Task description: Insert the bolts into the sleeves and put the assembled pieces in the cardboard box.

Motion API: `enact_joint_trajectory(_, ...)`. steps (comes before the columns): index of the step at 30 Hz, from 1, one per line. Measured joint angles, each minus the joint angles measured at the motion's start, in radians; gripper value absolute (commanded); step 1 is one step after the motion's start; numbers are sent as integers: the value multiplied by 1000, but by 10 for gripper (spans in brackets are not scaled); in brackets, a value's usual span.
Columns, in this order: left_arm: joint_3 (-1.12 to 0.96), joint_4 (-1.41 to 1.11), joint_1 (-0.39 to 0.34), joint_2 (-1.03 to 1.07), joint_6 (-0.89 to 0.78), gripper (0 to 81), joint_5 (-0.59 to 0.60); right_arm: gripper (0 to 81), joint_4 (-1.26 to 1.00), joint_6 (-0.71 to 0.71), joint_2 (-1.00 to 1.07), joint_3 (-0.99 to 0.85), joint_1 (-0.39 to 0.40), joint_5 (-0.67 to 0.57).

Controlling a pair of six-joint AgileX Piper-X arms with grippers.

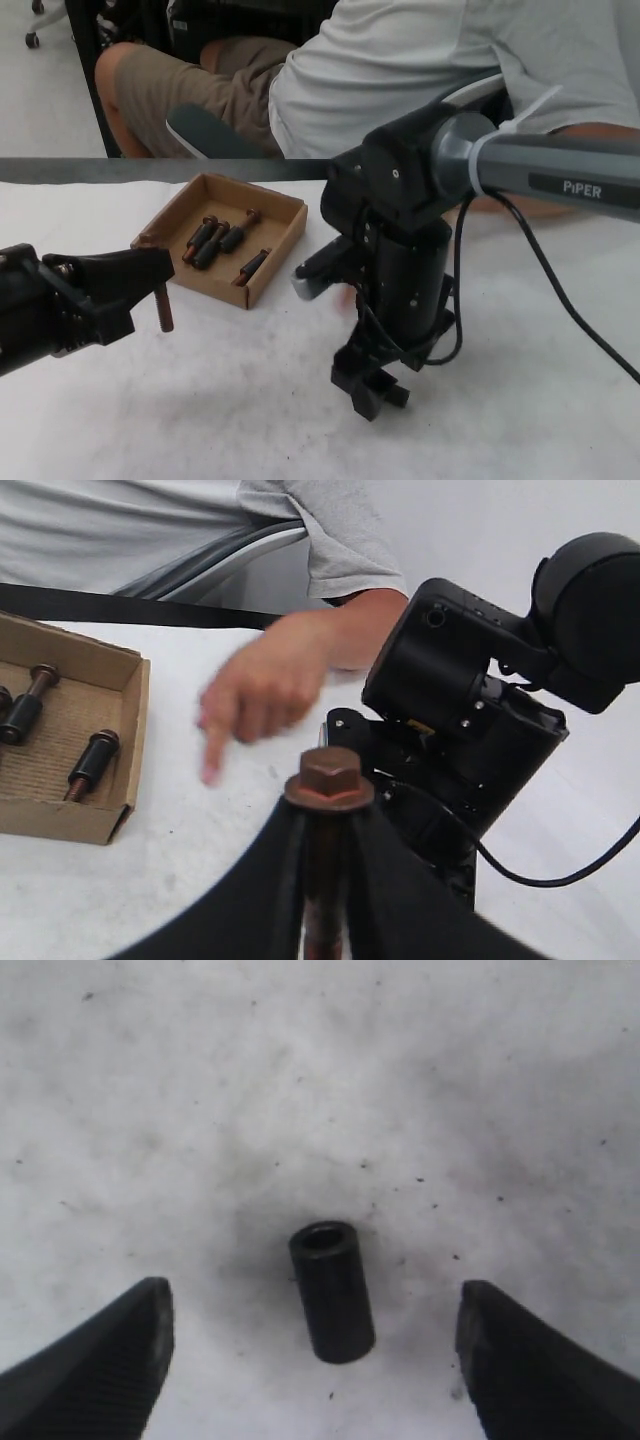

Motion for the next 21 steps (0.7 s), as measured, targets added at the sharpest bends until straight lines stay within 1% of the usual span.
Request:
enact_joint_trajectory(4,0,0,-17,0,0,8,0,735,-47,-18,-5,83,0,12)
enact_joint_trajectory(6,0,0,-39,0,0,8,12,735,-89,-24,-26,125,2,23)
enact_joint_trajectory(10,0,-9,-73,0,0,8,26,735,-116,-25,-36,147,11,32)
enact_joint_trajectory(15,0,-30,-80,0,0,8,30,725,-128,-25,-37,152,20,42)
enact_joint_trajectory(18,0,-30,-80,0,0,8,30,638,-133,-25,-40,153,26,53)
enact_joint_trajectory(21,0,-30,-80,0,0,8,30,473,-139,-9,-40,153,26,73)
